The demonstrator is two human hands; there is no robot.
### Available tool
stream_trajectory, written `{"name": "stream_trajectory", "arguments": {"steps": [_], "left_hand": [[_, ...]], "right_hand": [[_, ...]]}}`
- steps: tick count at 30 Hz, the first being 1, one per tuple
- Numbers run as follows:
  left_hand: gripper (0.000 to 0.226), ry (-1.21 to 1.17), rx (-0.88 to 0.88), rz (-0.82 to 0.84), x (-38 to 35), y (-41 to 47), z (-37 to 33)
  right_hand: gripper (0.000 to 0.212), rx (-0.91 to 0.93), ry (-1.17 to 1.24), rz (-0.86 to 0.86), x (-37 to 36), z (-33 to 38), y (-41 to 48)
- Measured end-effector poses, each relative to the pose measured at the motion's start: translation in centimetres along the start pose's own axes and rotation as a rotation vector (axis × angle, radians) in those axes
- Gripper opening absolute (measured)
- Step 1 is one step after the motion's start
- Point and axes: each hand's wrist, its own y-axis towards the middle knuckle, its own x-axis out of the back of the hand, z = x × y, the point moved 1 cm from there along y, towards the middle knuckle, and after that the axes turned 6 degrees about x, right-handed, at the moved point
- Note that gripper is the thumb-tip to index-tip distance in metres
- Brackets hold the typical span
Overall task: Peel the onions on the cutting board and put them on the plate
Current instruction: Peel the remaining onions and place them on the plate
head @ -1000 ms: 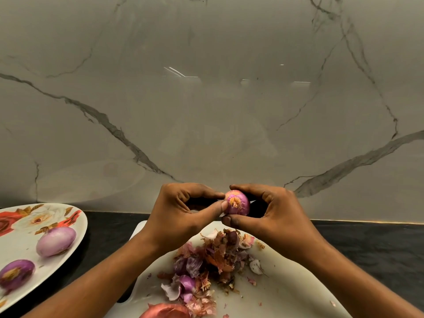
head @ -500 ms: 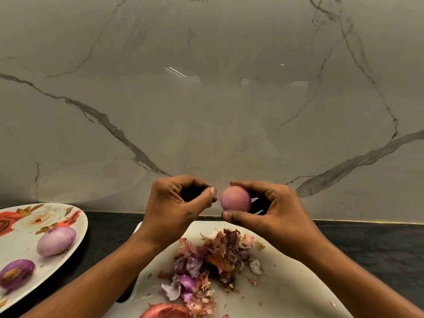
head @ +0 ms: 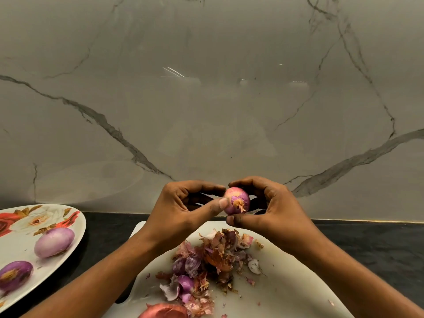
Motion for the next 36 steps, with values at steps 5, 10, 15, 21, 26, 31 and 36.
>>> {"name": "stream_trajectory", "arguments": {"steps": [5,10,15,21,26,31,36], "left_hand": [[0.038,-0.064,0.030,0.025,0.0,0.2,0.1],[0.034,-0.115,0.052,0.029,0.1,0.3,-0.2],[0.021,-0.123,0.066,-0.069,0.7,0.5,-0.2],[0.018,-0.069,0.110,-0.029,0.4,0.4,-0.7],[0.038,-0.106,0.173,0.058,-0.5,0.0,-0.9],[0.034,-0.222,0.218,0.027,-0.3,-0.1,-0.8],[0.033,-0.368,0.276,0.033,-0.4,0.0,-0.7]], "right_hand": [[0.061,0.030,0.024,0.038,-0.1,0.1,-0.1],[0.063,0.057,0.028,0.046,-0.1,0.1,-0.3],[0.064,0.057,0.061,0.095,-0.4,0.5,-0.5],[0.063,0.041,0.025,0.074,-0.4,0.6,-0.4],[0.061,0.046,-0.012,0.059,-0.3,0.6,-0.4],[0.059,0.060,0.018,0.083,-0.5,0.8,-0.7],[0.056,0.075,0.027,0.091,-0.5,1.1,-0.6]]}}
